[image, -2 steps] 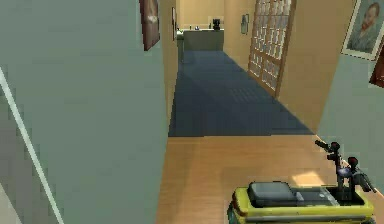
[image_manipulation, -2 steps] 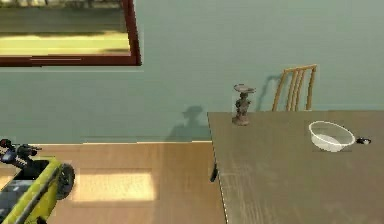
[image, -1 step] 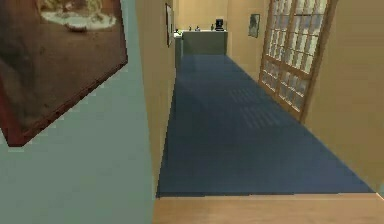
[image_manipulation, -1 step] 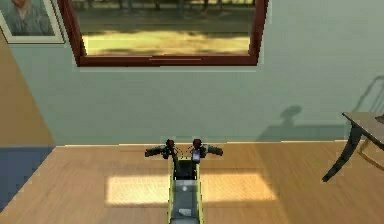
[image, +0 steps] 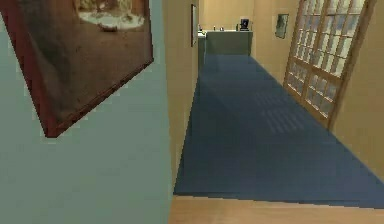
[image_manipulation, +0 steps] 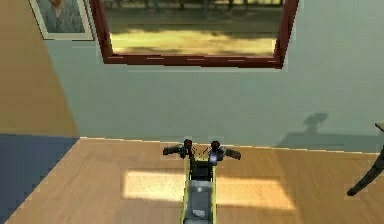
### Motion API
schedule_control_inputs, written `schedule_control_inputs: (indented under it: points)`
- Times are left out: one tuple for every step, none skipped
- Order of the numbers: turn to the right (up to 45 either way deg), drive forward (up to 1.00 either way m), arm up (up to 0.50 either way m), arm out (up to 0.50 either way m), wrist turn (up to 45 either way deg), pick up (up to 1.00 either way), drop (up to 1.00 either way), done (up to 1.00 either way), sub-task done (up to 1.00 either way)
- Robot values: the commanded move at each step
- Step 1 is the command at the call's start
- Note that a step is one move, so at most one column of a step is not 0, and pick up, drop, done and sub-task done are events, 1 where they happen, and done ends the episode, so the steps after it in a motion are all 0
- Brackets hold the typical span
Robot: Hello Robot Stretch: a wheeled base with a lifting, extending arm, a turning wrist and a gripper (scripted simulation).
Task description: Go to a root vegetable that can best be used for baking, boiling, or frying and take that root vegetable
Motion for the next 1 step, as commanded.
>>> schedule_control_inputs:
  points:
    - [0.0,0.2,0.0,0.0,0.0,0.0,0.0,0.0,0.0]
